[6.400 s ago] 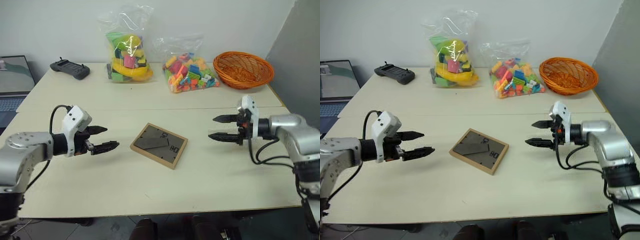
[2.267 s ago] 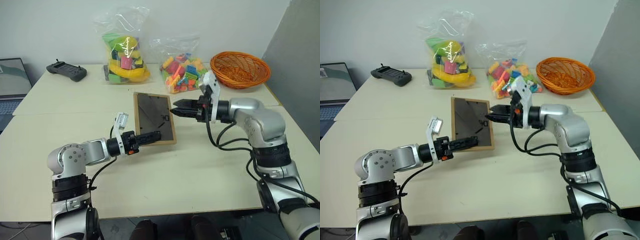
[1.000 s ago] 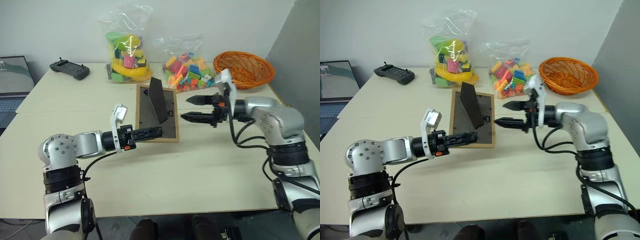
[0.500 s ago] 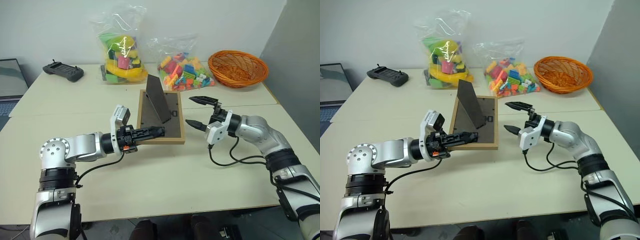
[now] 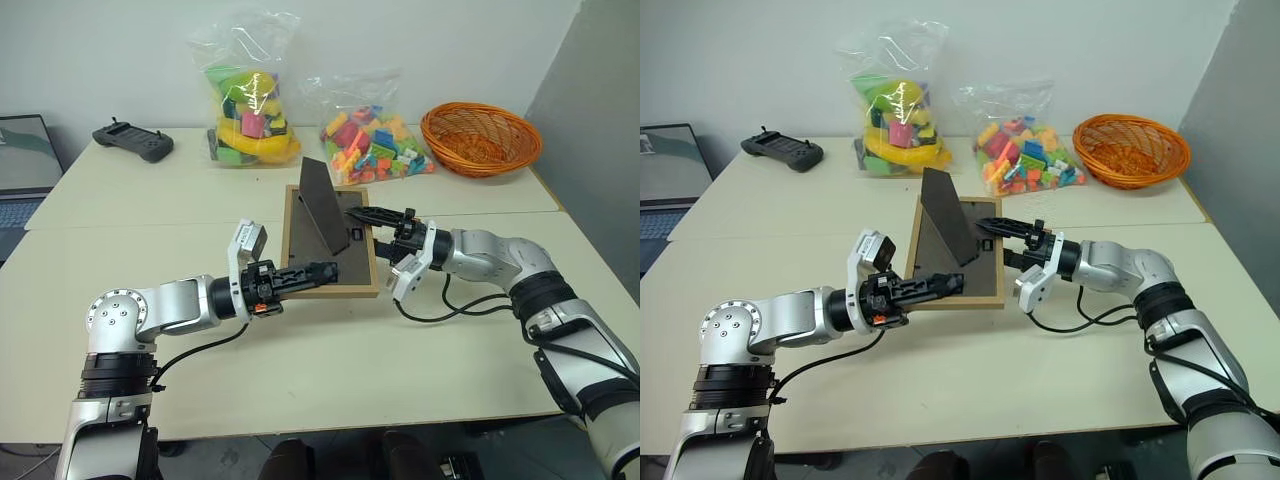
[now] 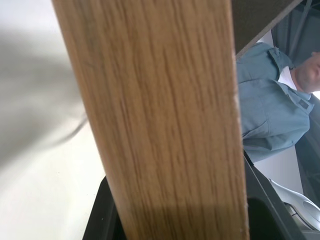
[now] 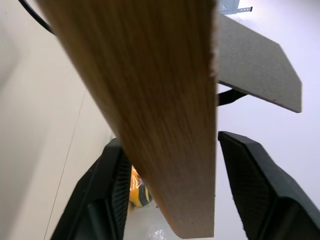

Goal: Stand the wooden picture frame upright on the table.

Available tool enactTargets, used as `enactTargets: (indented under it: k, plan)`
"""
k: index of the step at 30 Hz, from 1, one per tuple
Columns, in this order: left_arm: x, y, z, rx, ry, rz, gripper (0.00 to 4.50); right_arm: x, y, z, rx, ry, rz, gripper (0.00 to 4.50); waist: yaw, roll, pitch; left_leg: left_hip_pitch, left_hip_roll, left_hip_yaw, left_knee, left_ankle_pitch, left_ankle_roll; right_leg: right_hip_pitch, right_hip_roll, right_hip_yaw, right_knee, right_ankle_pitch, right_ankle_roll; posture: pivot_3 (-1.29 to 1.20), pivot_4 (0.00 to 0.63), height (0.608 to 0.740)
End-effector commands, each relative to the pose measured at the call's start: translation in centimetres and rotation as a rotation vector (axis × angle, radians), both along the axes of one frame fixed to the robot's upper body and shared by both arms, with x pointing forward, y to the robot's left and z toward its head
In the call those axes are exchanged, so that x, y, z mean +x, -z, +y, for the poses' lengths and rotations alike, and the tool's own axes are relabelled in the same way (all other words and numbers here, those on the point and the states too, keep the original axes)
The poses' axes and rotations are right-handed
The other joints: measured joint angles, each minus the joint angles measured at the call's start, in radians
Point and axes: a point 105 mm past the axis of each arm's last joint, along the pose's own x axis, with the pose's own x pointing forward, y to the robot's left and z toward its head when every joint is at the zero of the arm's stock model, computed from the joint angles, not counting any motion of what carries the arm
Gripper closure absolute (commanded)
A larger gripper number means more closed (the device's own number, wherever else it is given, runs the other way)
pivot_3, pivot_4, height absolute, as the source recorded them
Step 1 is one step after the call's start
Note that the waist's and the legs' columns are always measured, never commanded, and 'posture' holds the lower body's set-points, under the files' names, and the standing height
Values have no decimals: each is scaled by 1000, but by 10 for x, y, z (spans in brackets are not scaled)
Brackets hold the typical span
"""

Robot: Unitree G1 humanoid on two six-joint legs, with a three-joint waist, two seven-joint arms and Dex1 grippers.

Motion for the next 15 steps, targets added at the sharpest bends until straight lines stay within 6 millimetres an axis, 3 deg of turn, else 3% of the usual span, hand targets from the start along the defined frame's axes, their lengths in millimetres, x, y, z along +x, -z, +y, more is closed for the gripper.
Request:
enactTargets:
  k: [1, 3, 4, 10, 15]
  plan:
    - [-9, -17, -3, -51, 49, -64, 3213, 1, -18, 3, 36, -16, -60, 2766, 0, 0, 0, 0, 0, 0, 0, 0, 0, 0, 0, 0, 0, 0, 0, 0, 150, 740]
    - [-11, -16, -3, -52, 53, -64, 3213, 1, -20, 3, 38, -18, -65, 3057, 1, 0, 0, 0, 0, 0, 0, 0, 0, 0, 0, 0, 0, 0, 0, 0, 150, 740]
    - [-11, -16, -3, -48, 50, -66, 2513, 1, -21, 2, 40, -19, -68, 3060, 1, 0, 0, 0, 0, 0, 0, 0, 0, 0, 0, 0, 0, 0, 0, 0, 150, 740]
    - [-2, -16, 8, -12, -55, -73, 1460, 3, -26, -5, 57, -9, -51, 3194, 1, 0, 0, 0, 0, 1, 0, 0, 0, 0, 0, 1, 0, 0, 0, 0, 150, 740]
    - [13, -49, 25, -26, -231, -196, 592, 18, -22, -22, 120, 79, 124, 3194, 1, -1, 0, 0, 0, 1, 0, 0, 0, 1, 0, 0, 0, 0, 0, 0, 150, 740]
